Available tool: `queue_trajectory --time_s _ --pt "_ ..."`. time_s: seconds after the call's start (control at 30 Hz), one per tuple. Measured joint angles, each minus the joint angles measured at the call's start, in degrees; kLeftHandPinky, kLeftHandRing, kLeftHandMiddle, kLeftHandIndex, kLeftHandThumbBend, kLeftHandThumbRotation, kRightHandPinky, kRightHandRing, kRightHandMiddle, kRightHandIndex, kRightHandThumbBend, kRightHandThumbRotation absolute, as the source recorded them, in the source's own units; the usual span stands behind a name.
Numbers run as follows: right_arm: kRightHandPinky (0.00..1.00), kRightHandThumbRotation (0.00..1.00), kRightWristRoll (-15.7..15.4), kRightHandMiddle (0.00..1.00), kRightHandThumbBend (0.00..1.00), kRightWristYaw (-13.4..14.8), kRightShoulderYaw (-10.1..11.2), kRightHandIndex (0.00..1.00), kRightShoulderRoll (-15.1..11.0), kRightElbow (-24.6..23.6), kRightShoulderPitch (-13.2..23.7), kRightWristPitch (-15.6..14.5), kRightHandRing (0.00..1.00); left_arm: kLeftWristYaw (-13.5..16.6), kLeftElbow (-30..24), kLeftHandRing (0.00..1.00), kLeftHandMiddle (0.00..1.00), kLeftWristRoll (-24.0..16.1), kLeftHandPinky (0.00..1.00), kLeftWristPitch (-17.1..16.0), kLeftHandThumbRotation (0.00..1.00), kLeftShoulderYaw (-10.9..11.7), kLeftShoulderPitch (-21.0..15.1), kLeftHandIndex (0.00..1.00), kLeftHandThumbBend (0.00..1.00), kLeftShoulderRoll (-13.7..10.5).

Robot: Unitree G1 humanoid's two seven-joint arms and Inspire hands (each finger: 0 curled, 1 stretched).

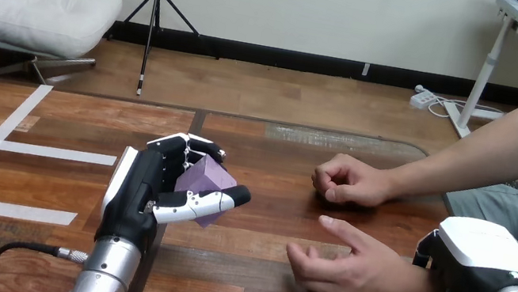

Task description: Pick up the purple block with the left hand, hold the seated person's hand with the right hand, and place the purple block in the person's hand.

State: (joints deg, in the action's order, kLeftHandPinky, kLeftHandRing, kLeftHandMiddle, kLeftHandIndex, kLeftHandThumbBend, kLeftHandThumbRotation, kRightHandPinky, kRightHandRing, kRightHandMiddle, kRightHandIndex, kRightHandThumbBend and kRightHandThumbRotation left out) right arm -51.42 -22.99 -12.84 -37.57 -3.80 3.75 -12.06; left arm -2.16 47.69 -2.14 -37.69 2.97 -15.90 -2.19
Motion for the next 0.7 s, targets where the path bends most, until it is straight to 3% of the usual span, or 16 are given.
queue_trajectory --time_s 0.7 --pt "0.34 0.0 1.1 0.49 0.71 0.4 0.2 0.5 0.0 0.0 0.2 1.4 0.42 0.2 0.0 0.39 0.48 -0.4 0.33 0.0 0.11 -0.1 0.0 0.49 0.86 0.1"
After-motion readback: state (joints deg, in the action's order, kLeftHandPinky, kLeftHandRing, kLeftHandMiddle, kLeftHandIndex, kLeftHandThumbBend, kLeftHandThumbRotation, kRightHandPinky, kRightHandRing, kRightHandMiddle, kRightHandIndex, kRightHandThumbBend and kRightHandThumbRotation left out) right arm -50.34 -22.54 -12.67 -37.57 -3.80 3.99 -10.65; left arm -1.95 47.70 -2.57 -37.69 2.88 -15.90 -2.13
